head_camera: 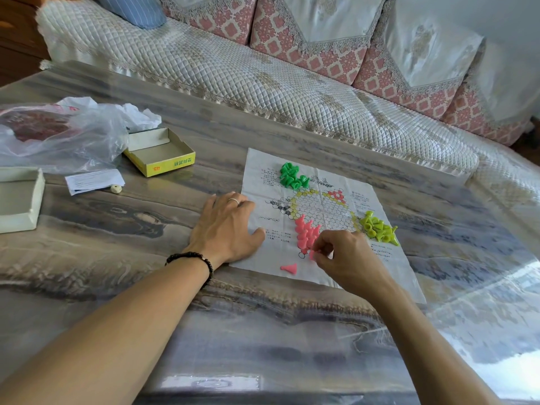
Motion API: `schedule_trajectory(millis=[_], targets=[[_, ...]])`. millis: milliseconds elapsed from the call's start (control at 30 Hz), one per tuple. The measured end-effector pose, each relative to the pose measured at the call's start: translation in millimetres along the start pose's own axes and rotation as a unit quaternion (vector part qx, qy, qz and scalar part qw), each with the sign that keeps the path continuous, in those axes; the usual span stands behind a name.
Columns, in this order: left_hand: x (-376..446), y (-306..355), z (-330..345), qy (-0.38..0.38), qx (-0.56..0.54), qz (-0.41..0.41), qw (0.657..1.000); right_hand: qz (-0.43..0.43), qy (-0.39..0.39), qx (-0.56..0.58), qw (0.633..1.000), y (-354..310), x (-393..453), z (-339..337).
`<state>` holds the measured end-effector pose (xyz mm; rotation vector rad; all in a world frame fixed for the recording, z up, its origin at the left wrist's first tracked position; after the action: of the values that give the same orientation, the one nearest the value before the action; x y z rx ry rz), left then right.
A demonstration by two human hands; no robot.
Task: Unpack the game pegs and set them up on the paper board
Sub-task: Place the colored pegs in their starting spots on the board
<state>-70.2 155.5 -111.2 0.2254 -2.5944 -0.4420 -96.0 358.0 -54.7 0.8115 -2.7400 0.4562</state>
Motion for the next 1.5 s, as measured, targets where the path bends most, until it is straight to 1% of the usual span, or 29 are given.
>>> schedule_trajectory(millis=[200,633,800,867,933,1067,1200,1300,1367,1500], targets=[[0.0,0.3,-0.2,0.003,0.001,0.002,1.000,0.014,-0.009,0.007,1.000,-1.2,1.8,0.9],[0.0,1.0,-0.6,-0.002,0.002,0.004,1.000,-0.001,0.042,-0.003,0.999,-2.2,6.0,-1.5],[-0.5,0.9,-0.2,-0.001,-0.001,0.001,1.000,0.008,0.072,0.008,0.997,-3.8,4.9,-7.9],[-0.5,0.8,0.2,-0.003,-0.003,-0.001,1.000,-0.007,0.084,0.025,0.996,-10.6,3.5,-13.1],[-0.4,1.6,0.1,-0.003,-0.004,-0.001,1.000,-0.032,0.059,0.044,0.997,-20.8,0.3,-12.1],[0.1,1.8,-2.0,0.001,-0.002,-0.002,1.000,-0.074,-0.028,0.045,0.996,-37.0,-9.3,4.8],[0.1,2.1,-2.7,0.002,-0.004,-0.002,1.000,-0.082,-0.041,0.041,0.995,-45.9,-10.8,15.8],[-0.3,2.1,-2.6,0.000,-0.005,-0.004,1.000,-0.078,-0.036,0.032,0.996,-46.8,-8.8,16.6],[-0.7,1.8,-2.1,-0.002,-0.004,-0.003,1.000,-0.067,-0.015,0.038,0.997,-43.4,-5.5,10.3],[-0.7,1.1,-1.1,-0.003,-0.005,-0.002,1.000,0.006,0.040,0.102,0.994,-25.0,-0.4,-6.3]])
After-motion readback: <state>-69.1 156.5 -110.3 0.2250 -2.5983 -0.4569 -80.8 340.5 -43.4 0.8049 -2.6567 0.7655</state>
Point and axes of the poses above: each hand's wrist, its own x-axis towards the middle knuckle, its own z-axis out of the palm, y = z × x, the point moved 6 cm from there along x, towards the middle knuckle, and after that the axes turned 14 degrees about y, right-handed, at the moved point
